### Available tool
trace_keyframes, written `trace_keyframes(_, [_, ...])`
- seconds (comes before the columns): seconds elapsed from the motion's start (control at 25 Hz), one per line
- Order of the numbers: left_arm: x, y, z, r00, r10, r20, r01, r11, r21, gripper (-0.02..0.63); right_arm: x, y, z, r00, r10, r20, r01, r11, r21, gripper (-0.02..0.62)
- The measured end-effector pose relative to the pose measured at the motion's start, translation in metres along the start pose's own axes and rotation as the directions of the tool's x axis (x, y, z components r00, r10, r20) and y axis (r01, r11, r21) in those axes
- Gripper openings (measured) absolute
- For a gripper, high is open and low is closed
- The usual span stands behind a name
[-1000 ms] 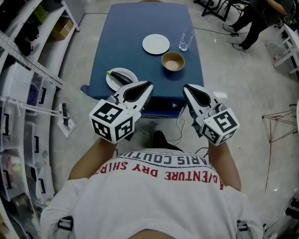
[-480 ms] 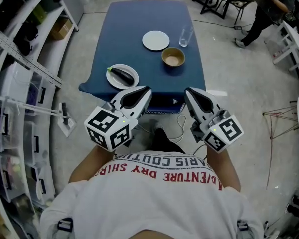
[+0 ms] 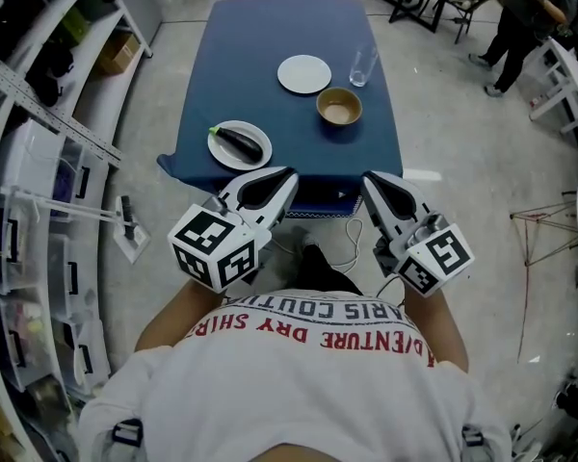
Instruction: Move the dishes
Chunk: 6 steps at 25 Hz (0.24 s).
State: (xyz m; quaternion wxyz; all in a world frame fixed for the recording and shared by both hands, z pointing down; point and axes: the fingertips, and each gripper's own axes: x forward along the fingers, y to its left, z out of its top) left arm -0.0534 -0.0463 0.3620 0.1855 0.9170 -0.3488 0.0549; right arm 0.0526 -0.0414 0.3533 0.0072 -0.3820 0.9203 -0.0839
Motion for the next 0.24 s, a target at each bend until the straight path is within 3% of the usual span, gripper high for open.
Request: trace_keyframes(0.24, [-0.0006,0.0086,-0.0036,1.000,0.005,-0.006,-0.005,1.000,-0.004,0.040,0.0061,-0.0023,-0.0104,1.000,-0.009,-0.021,0.009,1.000,0.002,0.023])
